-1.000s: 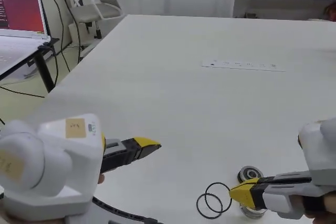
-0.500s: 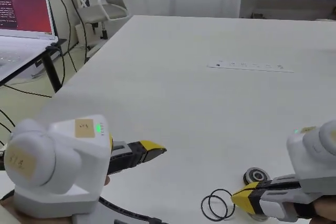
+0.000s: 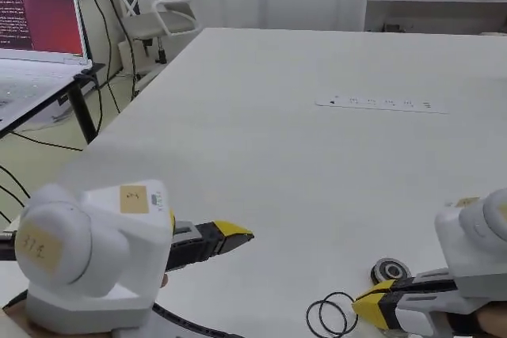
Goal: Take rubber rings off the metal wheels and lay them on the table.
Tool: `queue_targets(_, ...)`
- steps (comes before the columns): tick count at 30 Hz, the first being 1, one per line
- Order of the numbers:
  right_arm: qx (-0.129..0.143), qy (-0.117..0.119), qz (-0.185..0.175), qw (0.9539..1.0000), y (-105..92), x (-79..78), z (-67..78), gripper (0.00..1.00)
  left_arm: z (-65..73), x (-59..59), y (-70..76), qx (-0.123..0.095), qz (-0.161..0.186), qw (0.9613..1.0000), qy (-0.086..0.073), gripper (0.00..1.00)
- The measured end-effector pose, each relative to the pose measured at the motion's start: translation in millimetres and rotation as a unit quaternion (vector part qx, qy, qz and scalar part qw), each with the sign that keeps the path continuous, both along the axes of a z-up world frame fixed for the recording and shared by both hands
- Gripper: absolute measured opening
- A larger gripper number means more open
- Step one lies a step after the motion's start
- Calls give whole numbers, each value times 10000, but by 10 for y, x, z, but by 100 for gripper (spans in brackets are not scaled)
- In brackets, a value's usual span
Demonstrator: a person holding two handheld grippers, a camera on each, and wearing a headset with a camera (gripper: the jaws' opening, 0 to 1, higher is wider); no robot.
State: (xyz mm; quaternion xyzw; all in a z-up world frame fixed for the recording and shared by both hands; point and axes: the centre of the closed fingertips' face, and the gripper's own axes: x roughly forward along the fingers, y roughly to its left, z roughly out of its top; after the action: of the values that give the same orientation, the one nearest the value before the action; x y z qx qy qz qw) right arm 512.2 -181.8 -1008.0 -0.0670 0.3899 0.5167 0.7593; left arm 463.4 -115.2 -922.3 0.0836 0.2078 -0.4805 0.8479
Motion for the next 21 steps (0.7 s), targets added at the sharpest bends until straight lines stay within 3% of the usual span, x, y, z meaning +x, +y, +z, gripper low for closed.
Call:
queue_targets(10,120,-157,-123,9997,-16,89,107,3,-10,11,30,-27,104,9999,53,84)
queue_targets(21,527,-297,-377,9975,-46,246,323,6,-39,12,47,-8,191,9997,156,84)
